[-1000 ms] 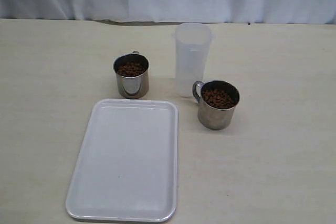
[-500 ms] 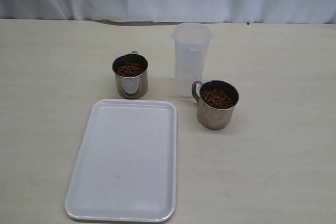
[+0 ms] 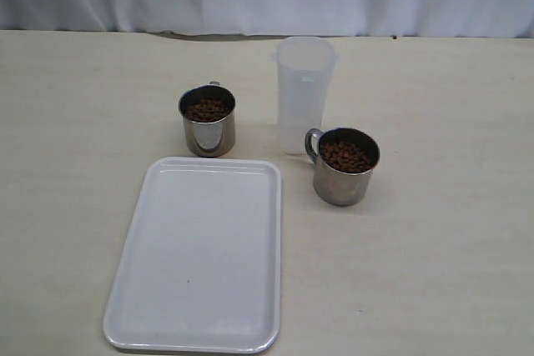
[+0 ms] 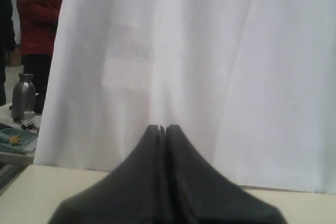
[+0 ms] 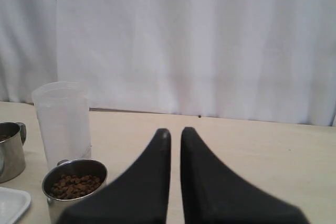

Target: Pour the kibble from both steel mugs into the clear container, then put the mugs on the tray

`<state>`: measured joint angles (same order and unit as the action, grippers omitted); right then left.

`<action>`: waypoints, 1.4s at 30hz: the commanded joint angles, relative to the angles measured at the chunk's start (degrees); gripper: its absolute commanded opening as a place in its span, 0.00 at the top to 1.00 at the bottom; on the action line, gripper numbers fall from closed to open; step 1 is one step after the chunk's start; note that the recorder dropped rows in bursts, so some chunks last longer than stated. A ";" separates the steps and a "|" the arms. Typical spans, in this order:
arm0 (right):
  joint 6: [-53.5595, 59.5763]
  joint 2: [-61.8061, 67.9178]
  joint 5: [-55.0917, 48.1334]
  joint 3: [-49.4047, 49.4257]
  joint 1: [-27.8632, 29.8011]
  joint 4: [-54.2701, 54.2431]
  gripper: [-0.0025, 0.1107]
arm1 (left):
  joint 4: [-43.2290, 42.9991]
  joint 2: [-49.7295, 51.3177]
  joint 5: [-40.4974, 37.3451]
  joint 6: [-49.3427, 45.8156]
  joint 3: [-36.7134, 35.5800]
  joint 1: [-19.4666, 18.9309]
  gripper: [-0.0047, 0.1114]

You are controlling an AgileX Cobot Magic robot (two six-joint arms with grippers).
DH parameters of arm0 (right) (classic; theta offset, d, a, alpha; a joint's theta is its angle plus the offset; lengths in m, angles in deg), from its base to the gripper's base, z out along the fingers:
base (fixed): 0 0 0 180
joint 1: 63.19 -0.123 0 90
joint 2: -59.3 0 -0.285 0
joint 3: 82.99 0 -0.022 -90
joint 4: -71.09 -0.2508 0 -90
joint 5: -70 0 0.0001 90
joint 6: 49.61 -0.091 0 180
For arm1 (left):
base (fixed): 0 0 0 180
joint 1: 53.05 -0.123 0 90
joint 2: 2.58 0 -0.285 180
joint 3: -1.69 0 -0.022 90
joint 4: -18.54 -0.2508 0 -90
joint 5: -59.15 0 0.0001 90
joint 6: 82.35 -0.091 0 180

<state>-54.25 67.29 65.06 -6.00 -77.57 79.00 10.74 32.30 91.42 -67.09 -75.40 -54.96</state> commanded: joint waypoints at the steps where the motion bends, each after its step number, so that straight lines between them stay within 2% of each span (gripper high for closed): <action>1: -0.37 -0.20 0.44 0.22 0.22 -0.21 0.93 | -2.12 10.84 3.16 -0.01 3.56 0.22 0.96; 8: -0.37 -0.20 0.44 0.22 0.22 -0.21 0.93 | -3.81 38.18 3.24 -5.10 15.38 0.22 0.96; 12: -0.37 -0.20 0.44 0.22 0.22 -0.21 0.93 | -3.81 46.47 3.52 -4.26 18.94 0.22 0.96; 15: -0.37 -0.20 0.44 0.22 0.22 -0.21 0.93 | -3.71 51.34 8.12 -4.99 19.39 0.22 0.96; 18: -0.37 -0.20 0.44 0.22 0.22 -0.21 0.93 | -5.85 56.98 6.96 -5.47 22.38 -1.45 0.96; 20: -0.37 -0.20 0.44 0.22 0.22 -0.21 0.93 | -14.08 60.92 5.81 -2.24 25.12 -3.66 0.96; 22: -0.37 -0.20 0.44 0.22 0.22 -0.21 0.93 | -24.00 63.76 7.89 2.98 26.90 -6.39 0.96; 23: -0.37 -0.20 0.44 0.22 0.22 -0.21 0.93 | -31.12 65.18 11.61 6.70 27.58 -8.55 0.96; 25: -0.37 -0.20 0.44 0.22 0.22 -0.21 0.93 | -38.48 68.25 19.24 8.85 27.68 -12.30 0.96; 29: -0.37 -0.20 0.44 0.22 0.22 -0.21 0.93 | -45.85 76.10 31.80 7.86 27.82 -17.93 0.96; 31: -0.37 -0.20 0.44 0.22 0.22 -0.21 0.93 | -51.99 80.52 37.70 5.15 28.92 -18.79 0.96; 37: -0.37 -0.20 0.44 0.22 0.22 -0.21 0.93 | -65.79 93.81 37.70 6.81 39.86 -18.66 0.96; 40: -0.37 -0.20 0.44 0.22 0.22 -0.21 0.93 | -66.72 97.02 37.70 7.25 43.30 -18.66 0.96; 42: -0.37 -0.20 0.44 0.22 0.22 -0.21 0.93 | -66.48 97.79 37.70 15.55 43.54 -18.79 0.96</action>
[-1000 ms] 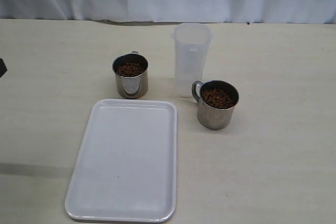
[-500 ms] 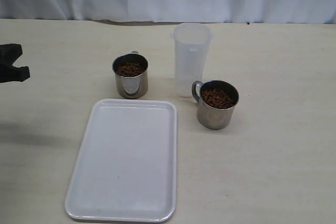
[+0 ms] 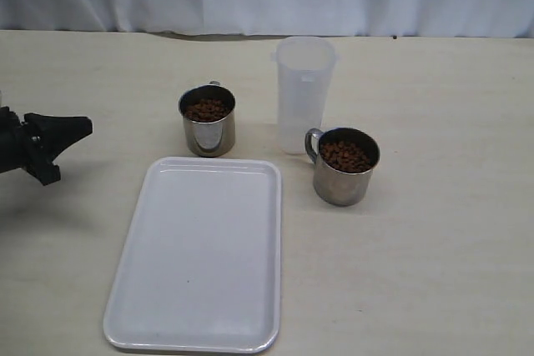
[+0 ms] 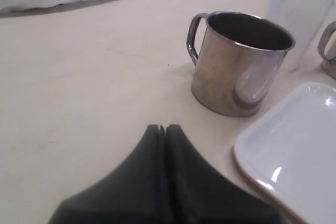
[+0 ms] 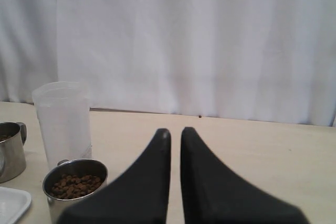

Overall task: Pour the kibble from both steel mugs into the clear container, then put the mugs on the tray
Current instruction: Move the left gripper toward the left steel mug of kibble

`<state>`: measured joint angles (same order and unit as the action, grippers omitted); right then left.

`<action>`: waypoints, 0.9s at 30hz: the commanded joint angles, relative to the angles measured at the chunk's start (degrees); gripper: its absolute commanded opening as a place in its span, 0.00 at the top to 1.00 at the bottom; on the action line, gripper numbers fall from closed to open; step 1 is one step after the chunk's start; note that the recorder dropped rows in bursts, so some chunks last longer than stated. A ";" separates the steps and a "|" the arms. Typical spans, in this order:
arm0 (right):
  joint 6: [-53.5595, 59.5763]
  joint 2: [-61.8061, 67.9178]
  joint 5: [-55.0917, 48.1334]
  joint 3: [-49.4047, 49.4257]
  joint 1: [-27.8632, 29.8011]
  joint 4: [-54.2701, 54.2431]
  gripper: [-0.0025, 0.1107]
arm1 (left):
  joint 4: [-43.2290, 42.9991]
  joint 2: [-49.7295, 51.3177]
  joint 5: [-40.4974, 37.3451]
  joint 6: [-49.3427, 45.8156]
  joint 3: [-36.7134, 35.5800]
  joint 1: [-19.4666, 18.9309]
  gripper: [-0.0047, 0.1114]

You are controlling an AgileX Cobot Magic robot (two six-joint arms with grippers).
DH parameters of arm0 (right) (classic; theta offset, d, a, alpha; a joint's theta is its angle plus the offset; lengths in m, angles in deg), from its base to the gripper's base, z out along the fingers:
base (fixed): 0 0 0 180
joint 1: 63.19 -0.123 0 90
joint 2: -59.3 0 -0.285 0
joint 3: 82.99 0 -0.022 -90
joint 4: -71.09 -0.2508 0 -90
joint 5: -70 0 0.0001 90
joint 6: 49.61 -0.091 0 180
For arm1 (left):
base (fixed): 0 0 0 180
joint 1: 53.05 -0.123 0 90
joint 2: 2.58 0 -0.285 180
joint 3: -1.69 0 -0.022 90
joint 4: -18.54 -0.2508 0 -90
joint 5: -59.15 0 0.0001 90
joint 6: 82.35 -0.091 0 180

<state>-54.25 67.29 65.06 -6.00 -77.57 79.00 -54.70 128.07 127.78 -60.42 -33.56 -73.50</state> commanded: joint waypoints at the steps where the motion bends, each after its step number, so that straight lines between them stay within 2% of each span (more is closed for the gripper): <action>1: -0.37 -0.20 0.44 0.22 0.22 -0.21 0.93 | -0.57 2.14 1.33 9.48 1.70 -0.25 0.96; 7: -0.37 -0.20 0.44 0.22 0.22 -0.21 0.93 | 0.83 2.14 1.33 -6.02 1.70 0.77 0.93; 10: -0.37 -0.20 0.44 0.22 0.22 -0.21 0.93 | 2.11 2.57 1.33 -9.48 2.13 2.97 0.79; 13: -0.37 -0.20 0.44 0.22 0.22 -0.21 0.93 | 2.11 3.54 1.33 -11.06 3.36 6.50 0.57; 15: -0.37 -0.20 0.44 0.22 0.22 -0.21 0.93 | 2.53 3.97 1.33 -11.17 4.11 9.05 0.47; 17: -0.37 -0.20 0.44 0.22 0.22 -0.21 0.93 | 3.85 4.06 1.33 -11.17 4.54 10.55 0.45; 27: -0.37 -0.20 0.34 0.22 0.22 -0.21 0.93 | 5.60 4.06 0.29 -10.55 4.54 12.47 0.44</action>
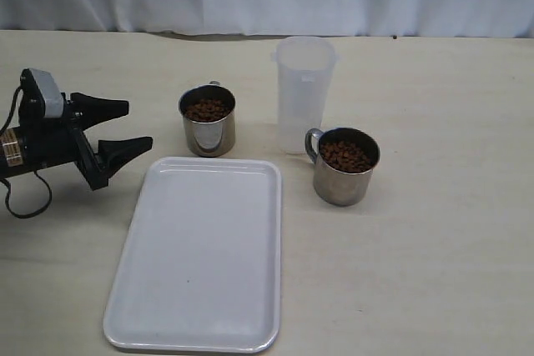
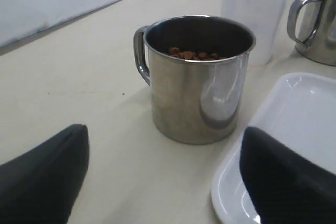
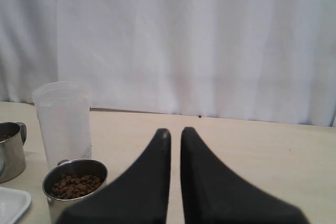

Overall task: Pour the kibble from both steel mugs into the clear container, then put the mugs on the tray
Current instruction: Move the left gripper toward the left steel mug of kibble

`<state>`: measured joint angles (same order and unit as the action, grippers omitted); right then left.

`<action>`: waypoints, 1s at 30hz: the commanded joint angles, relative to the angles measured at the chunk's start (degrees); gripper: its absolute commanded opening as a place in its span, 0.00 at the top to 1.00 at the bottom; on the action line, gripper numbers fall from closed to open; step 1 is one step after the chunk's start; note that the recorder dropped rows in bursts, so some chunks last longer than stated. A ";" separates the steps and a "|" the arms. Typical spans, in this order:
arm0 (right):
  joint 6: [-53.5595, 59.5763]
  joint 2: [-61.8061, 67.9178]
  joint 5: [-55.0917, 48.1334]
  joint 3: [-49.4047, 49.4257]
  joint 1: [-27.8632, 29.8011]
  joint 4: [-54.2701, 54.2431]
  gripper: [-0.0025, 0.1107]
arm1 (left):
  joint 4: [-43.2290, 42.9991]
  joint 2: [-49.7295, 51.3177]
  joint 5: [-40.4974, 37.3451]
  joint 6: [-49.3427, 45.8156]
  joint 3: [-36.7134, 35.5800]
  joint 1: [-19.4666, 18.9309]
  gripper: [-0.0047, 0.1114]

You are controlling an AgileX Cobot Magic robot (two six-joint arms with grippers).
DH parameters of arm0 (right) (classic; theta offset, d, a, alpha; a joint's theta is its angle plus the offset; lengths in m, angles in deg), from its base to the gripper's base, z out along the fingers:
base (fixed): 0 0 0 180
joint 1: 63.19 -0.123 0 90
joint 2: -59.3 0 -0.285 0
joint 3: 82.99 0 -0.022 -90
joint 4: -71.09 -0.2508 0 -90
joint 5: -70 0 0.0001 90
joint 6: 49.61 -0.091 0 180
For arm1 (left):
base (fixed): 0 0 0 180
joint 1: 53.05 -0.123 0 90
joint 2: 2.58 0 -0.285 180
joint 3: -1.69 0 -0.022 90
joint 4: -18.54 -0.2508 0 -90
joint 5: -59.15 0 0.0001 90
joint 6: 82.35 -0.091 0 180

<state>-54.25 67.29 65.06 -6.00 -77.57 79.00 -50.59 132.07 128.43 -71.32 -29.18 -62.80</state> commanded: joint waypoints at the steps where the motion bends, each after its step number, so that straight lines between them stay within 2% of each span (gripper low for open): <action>1: -0.37 -0.20 0.34 0.22 0.22 -0.21 0.93 | 2.20 0.06 -1.83 0.34 0.16 2.31 0.42; 6: -0.37 -0.20 0.34 0.22 0.22 -0.21 0.93 | 5.58 0.06 -3.10 0.34 0.16 5.15 0.32; 16: -0.37 -0.20 0.34 0.22 0.22 -0.21 0.93 | 7.21 2.65 -3.84 0.85 4.23 9.59 0.32; 30: -0.37 -0.20 0.34 0.22 0.22 -0.21 0.93 | 7.27 9.06 0.42 2.82 10.51 10.23 0.32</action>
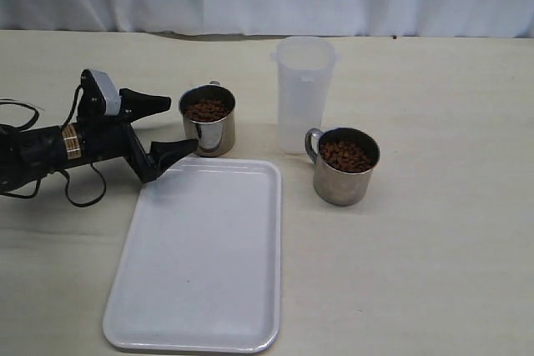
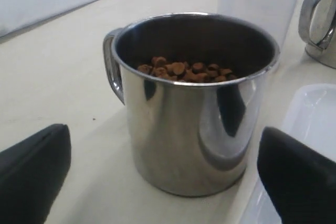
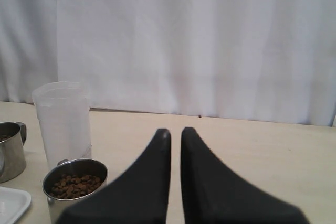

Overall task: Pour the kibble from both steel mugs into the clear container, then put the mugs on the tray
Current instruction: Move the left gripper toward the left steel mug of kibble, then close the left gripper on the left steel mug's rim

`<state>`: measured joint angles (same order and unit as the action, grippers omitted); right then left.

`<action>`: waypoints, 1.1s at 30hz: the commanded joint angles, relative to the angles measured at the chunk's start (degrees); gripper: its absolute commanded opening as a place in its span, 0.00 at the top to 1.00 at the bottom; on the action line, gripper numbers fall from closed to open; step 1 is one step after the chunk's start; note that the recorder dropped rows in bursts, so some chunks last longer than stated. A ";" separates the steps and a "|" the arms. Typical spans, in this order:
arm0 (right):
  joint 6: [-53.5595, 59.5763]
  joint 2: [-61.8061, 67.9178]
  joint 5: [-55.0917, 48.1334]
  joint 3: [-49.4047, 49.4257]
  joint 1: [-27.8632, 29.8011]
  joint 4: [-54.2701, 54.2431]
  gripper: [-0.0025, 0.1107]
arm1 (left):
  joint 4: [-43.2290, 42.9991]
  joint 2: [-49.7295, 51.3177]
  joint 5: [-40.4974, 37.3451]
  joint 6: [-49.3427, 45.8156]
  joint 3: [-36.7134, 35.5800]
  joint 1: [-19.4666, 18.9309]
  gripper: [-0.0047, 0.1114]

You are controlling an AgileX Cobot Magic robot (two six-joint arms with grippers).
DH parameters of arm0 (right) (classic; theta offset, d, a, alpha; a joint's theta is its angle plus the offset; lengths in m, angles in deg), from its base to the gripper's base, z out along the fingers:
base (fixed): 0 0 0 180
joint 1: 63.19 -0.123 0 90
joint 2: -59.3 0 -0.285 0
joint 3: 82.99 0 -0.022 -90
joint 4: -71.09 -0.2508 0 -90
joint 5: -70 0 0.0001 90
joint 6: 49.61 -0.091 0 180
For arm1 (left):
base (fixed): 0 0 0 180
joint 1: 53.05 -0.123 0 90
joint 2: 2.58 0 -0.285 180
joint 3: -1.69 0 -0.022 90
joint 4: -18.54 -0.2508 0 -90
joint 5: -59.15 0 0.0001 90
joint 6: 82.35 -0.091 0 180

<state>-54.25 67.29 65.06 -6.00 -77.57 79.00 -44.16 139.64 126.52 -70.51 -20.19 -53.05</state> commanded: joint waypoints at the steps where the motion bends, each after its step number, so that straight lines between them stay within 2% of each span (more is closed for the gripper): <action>1: -0.37 -0.20 0.34 0.22 0.22 -0.21 0.93 | 0.84 1.73 2.44 2.03 1.79 0.77 0.32; 5: -0.37 -0.20 0.34 0.22 0.22 -0.21 0.93 | 1.14 2.13 1.49 2.03 3.77 3.37 0.32; 9: -0.37 -0.20 0.34 0.22 0.22 -0.21 0.93 | 5.80 2.40 -0.76 2.03 4.20 5.60 0.32; 13: -0.37 -0.20 0.34 0.22 0.22 -0.21 0.93 | 5.80 5.96 -0.65 2.03 6.78 7.33 0.32; 21: -0.37 -0.20 0.34 0.22 0.22 -0.21 0.93 | 7.81 6.46 2.59 1.92 7.45 7.34 0.32; 33: -0.47 -0.20 0.34 0.22 0.22 -0.21 0.93 | 8.33 6.97 2.59 3.60 9.46 7.34 0.32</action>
<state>-54.25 67.29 65.06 -6.00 -77.57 79.00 -36.71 146.41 128.21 -67.64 -11.15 -45.83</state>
